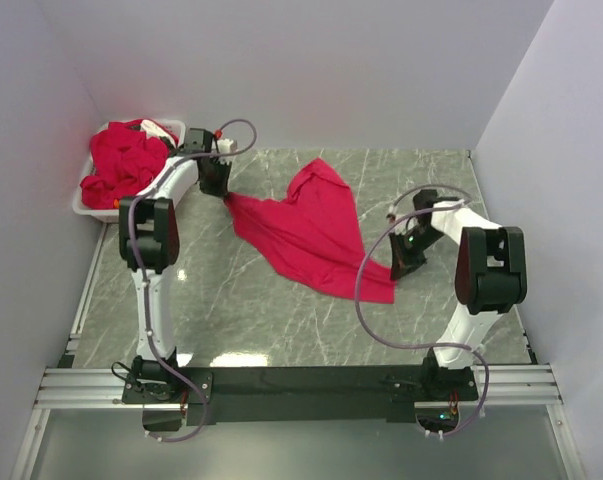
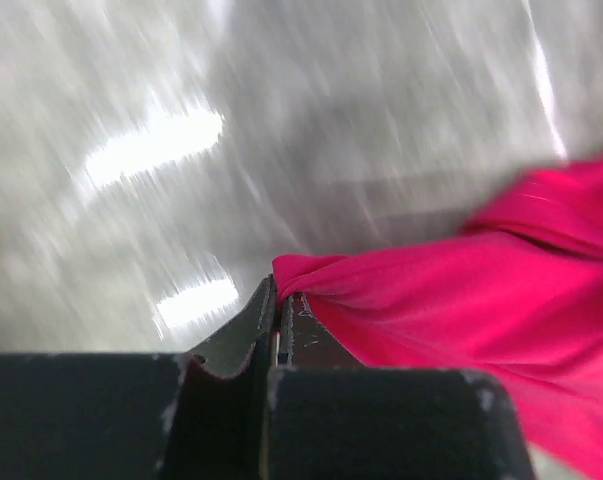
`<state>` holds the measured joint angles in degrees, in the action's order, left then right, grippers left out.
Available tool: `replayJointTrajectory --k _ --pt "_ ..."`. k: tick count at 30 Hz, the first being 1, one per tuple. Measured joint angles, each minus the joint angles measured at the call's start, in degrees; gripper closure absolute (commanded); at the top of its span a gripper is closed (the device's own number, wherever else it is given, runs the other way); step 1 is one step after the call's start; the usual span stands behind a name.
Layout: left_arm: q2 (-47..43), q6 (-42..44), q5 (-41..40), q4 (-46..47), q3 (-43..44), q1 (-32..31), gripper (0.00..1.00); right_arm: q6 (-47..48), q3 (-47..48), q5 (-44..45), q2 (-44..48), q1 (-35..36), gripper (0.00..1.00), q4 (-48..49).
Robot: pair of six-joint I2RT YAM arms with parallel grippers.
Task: Fold and stack the t-shirts
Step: Flatten the tshirt out
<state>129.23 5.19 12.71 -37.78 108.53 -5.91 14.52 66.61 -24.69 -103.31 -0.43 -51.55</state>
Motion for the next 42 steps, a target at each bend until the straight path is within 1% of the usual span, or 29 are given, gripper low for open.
replayJointTrajectory --k 3,4,5,6,7,8,9,10,12,15,18,21,25,28,31,36,39,42 --pt "6.8 0.3 -1.5 -1.7 10.0 0.0 0.73 1.0 -3.0 -0.6 0.5 4.3 1.0 -1.7" --pt "8.4 0.4 -1.7 -2.5 13.0 0.0 0.59 1.0 -3.3 -1.2 0.9 6.3 1.0 -1.9" --pt "9.3 0.4 -1.7 -2.7 14.8 0.1 0.53 1.1 -3.3 -1.7 1.3 7.7 1.0 -2.1" --pt "9.4 0.6 -1.6 -2.9 15.4 0.2 0.49 1.3 -3.3 -2.7 1.8 9.7 1.0 -2.1" --pt "8.9 0.6 -0.9 -3.0 15.5 0.4 0.4 1.6 -3.1 -4.2 2.4 11.8 0.95 -2.4" --pt "7.9 0.7 0.0 -2.8 14.7 0.8 0.39 2.2 -3.0 -5.7 2.9 13.4 0.89 -3.1" --pt "5.8 0.7 0.7 -1.6 12.2 1.1 0.38 3.0 -2.7 -7.4 3.3 15.1 0.73 -4.0" --pt "2.9 0.8 1.7 -1.3 8.5 1.4 0.36 4.4 -2.2 -9.4 3.4 16.3 0.66 -5.7" --pt "-3.7 0.8 3.6 -1.3 1.5 2.1 0.35 7.1 -0.6 -12.3 3.4 17.4 0.62 -9.4" --pt "-14.1 0.2 7.1 -1.3 -8.0 2.5 0.36 8.3 4.7 -12.4 3.3 14.9 0.56 -12.3" --pt "-23.3 -0.2 10.1 0.3 -15.7 1.1 0.37 7.1 13.9 -11.1 1.1 10.8 0.56 -11.4" --pt "-28.7 -0.4 11.6 1.5 -22.3 -3.0 0.4 4.1 24.6 -8.6 -4.1 8.7 0.58 -7.4" --pt "-28.5 -1.5 13.2 3.3 -28.5 -9.5 0.45 -0.4 36.3 -6.6 -13.0 9.4 0.66 -3.1" --pt "-26.3 -2.7 13.8 3.3 -31.2 -12.1 0.47 -3.4 42.0 -5.8 -19.5 10.7 0.69 -0.2" --pt "-24.7 -3.4 13.7 4.0 -32.4 -12.9 0.48 -5.9 43.4 -4.9 -24.0 11.7 0.71 2.0" --pt "-21.8 -5.8 12.3 5.4 -32.6 -13.8 0.52 -10.4 43.4 -3.1 -29.4 12.4 0.76 4.2" --pt "-19.3 -7.2 10.9 5.9 -32.5 -13.8 0.53 -13.5 43.3 -2.4 -31.0 12.2 0.76 4.5" --pt "-16.3 -8.8 9.9 5.4 -31.9 -13.1 0.55 -16.1 41.3 -3.4 -30.5 11.2 0.76 6.0"
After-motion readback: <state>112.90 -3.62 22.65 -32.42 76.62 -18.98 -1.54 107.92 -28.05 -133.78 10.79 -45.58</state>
